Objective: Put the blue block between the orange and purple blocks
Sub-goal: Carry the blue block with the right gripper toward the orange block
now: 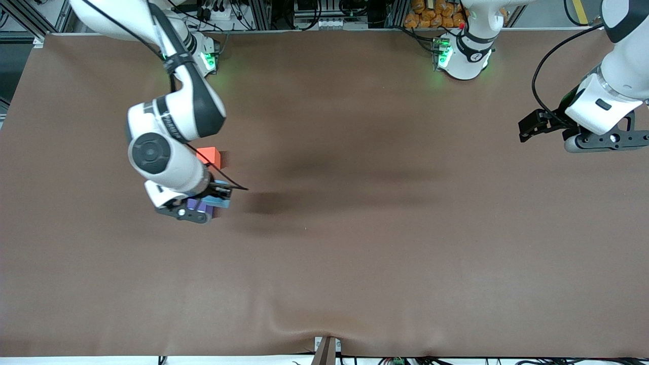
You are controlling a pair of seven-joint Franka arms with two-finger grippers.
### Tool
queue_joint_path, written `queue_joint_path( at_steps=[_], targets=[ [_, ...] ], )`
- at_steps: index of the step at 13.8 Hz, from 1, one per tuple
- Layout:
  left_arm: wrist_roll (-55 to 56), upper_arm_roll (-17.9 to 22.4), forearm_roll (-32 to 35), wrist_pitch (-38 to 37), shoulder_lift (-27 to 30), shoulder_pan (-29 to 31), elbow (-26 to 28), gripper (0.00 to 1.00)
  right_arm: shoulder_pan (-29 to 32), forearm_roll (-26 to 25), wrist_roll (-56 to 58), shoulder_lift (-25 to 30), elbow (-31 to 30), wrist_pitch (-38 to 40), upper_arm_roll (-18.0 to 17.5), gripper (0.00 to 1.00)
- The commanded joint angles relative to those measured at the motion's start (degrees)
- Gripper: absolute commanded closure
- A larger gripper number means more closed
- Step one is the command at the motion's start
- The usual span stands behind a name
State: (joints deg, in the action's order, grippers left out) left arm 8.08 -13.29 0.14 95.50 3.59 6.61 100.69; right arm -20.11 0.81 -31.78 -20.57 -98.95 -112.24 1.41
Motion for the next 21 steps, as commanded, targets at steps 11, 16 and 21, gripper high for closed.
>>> queue_joint_path(
  at_steps=[11, 16, 21],
  targets=[
    [-0.8, -0.3, -0.5, -0.1, 0.1, 0.6, -0.4, 0.0, 4.2, -1.2, 5.1, 12.8, -31.8, -20.4, -1.2, 0.68],
    [-0.8, -0.4, -0.5, -0.1, 0.1, 0.6, -0.4, 0.0, 4.6, -1.2, 7.7, 12.1, -31.9, -21.7, -1.2, 0.68],
    [-0.8, -0.3, -0.5, -0.1, 0.2, 0.7, -0.5, 0.0, 4.9, -1.2, 10.2, 8.7, -31.7, -25.1, -1.1, 0.68]
  ],
)
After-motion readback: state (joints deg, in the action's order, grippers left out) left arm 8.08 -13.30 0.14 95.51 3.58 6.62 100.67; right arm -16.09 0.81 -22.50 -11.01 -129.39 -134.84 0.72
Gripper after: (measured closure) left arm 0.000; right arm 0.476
